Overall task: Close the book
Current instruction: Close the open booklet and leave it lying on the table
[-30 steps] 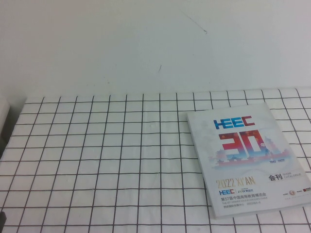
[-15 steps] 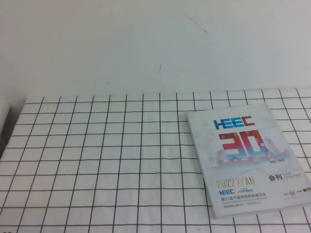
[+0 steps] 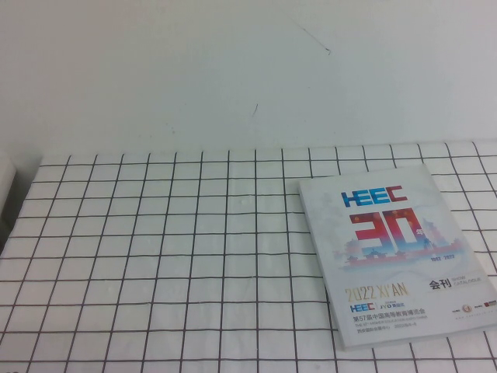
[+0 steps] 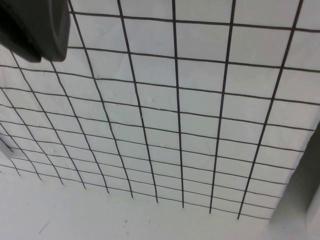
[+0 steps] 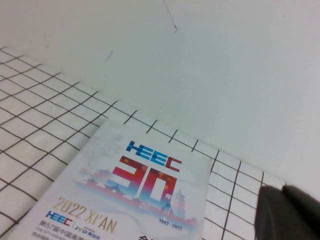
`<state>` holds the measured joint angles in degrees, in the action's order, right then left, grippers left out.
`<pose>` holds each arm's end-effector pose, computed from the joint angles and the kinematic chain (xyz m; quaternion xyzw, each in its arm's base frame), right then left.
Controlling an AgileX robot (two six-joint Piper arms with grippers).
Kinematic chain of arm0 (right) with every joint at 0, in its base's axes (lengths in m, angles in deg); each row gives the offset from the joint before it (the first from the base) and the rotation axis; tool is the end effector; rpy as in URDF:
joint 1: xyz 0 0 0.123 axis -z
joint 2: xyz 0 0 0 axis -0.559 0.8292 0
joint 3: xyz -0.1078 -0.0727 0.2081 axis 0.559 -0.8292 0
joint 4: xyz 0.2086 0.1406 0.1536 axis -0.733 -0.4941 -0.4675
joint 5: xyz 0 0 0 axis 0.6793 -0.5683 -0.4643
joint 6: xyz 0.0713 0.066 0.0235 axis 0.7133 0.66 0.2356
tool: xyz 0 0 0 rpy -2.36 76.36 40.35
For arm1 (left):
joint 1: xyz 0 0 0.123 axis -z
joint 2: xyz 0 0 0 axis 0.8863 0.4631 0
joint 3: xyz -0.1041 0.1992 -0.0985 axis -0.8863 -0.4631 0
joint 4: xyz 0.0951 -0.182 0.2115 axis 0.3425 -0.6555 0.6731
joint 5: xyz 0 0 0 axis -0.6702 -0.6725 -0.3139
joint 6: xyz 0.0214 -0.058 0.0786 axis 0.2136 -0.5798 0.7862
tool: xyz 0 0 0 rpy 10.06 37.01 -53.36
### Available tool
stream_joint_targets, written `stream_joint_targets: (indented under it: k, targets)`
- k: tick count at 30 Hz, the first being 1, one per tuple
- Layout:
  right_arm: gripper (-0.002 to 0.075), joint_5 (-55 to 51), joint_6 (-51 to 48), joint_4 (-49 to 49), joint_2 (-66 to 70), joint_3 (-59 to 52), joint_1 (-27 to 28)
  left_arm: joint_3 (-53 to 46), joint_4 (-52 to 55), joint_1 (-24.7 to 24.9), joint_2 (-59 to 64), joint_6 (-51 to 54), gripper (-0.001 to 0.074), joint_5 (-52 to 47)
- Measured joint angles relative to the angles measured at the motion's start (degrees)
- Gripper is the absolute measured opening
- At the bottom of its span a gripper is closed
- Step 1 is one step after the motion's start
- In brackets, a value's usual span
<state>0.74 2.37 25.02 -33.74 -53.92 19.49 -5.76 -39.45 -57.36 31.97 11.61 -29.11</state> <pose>0.1583 0.0441 0.2674 -0.2354 0.7164 -0.0216 0.6564 0.1448 -0.0206 0.1772 -0.0745 0.7801 -0.1619 0.5997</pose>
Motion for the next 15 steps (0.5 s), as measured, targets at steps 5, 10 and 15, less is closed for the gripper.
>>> stream_joint_targets:
  k: [5,10,15]
  targets:
    - [-0.0003,0.0,0.0,0.0,0.0,0.0,0.0,0.0,0.0,0.0,0.0,0.0,-0.0004,0.0]
    - [-0.0003,0.0,0.0,0.0,-0.1,0.0,0.0,0.1,0.0,0.0,0.0,0.0,-0.0003,-0.3]
    - [-0.0003,-1.1,-0.1,0.0,-2.5,0.0,1.6,0.1,0.0,0.0,0.0,0.0,-0.0003,-0.3]
